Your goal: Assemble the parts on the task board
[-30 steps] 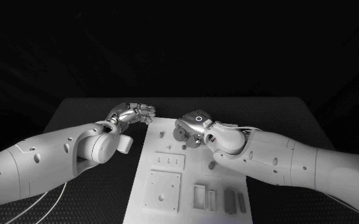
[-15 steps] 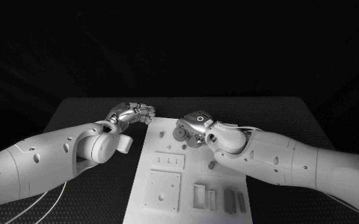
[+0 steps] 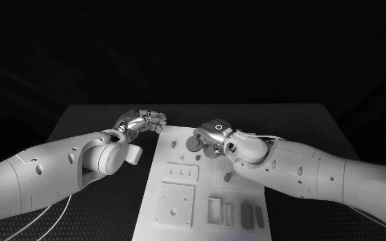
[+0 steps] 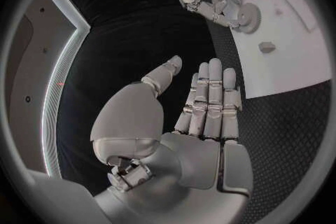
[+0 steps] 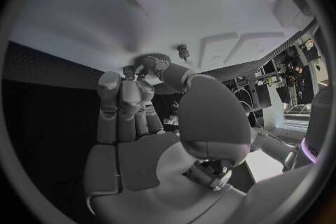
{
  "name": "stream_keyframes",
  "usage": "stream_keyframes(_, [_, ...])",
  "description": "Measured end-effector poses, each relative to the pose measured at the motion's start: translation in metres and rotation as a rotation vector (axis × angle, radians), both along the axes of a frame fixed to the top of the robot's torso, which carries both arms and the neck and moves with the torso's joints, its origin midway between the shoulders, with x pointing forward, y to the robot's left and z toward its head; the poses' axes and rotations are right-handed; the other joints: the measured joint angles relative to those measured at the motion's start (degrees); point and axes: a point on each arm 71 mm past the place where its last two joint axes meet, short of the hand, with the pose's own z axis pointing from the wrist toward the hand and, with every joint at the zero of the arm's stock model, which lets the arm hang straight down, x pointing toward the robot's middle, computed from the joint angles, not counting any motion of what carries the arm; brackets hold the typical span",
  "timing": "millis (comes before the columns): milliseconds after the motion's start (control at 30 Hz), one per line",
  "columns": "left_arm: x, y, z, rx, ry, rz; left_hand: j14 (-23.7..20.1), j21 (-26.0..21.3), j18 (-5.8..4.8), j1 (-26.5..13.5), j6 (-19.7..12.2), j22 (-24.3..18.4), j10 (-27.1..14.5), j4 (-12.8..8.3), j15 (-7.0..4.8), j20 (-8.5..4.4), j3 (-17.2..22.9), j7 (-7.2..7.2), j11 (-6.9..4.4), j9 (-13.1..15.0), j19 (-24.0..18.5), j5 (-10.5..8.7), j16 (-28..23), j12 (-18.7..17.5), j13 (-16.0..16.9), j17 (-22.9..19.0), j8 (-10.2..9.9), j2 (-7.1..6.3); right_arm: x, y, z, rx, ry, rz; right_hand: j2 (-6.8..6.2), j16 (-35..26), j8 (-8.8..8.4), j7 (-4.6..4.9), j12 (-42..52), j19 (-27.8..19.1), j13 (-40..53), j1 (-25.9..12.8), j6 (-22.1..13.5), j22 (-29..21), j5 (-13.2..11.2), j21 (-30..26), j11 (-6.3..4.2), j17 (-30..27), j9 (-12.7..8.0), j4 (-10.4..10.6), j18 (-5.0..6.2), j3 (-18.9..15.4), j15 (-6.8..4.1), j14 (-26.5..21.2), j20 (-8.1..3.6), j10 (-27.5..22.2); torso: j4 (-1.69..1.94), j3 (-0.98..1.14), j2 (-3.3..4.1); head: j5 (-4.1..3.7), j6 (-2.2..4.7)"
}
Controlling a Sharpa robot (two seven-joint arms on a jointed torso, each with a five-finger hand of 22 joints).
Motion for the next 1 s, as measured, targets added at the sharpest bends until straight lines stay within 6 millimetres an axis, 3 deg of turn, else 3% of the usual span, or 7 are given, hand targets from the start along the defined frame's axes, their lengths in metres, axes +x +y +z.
stream_keyframes(400, [0.000, 0.002, 0.000, 0.001, 0.000, 0.003, 0.0, 0.0, 0.00, 0.0, 0.0, 0.0, 0.0, 0.0, 0.00, 0.00, 0.0, 0.00, 0.00, 0.0, 0.0, 0.00, 0.0, 0.0, 0.0, 0.0, 0.0, 0.00, -0.002, -0.012, -0.001, 0.007, 0.018, -0.012, 0.34, 0.0, 0.19, -0.20, 0.2, 0.0, 0.0, -0.3, 0.2, 0.0, 0.4, 0.0, 0.00, 0.1, -0.1, -0.4, 0.00, 0.4, 0.00, 0.0, 0.01, 0.0, -0.03, 0.03, 0.00, 0.02, -0.08])
stream_keyframes(700, [0.000, 0.005, 0.000, 0.002, 0.000, 0.008, 0.0, 0.0, 0.00, 0.0, 0.0, 0.0, 0.0, 0.0, 0.00, 0.00, 0.0, 0.00, 0.00, 0.0, 0.0, 0.00, 0.0, 0.0, 0.0, 0.0, 0.0, 0.00, -0.008, -0.038, 0.004, 0.063, 0.004, -0.030, 0.45, 0.0, 0.47, -0.45, 0.5, 0.0, 0.0, -0.5, 0.5, 0.0, 1.0, 0.0, 0.00, 0.3, -0.3, -0.8, 0.00, 1.1, 0.07, 0.1, 0.01, 0.0, -0.08, 0.04, -0.02, -0.09, 0.08])
stream_keyframes(1000, [0.000, 0.007, 0.000, 0.004, 0.000, 0.013, 0.0, 0.0, -0.01, 0.0, 0.0, 0.0, 0.0, 0.0, 0.00, 0.00, 0.0, 0.00, 0.00, 0.0, 0.0, 0.00, 0.0, 0.0, 0.0, 0.0, 0.0, 0.00, -0.012, -0.077, 0.039, 0.311, -0.025, -0.055, -0.24, -0.4, 0.70, -0.55, 0.7, 0.4, -0.4, -1.1, 0.6, 0.0, -0.3, -0.1, 0.00, 0.3, -0.5, -0.2, 0.00, 1.7, 0.26, 0.3, -0.21, 0.0, -0.27, 0.11, -0.10, -0.51, 0.64])
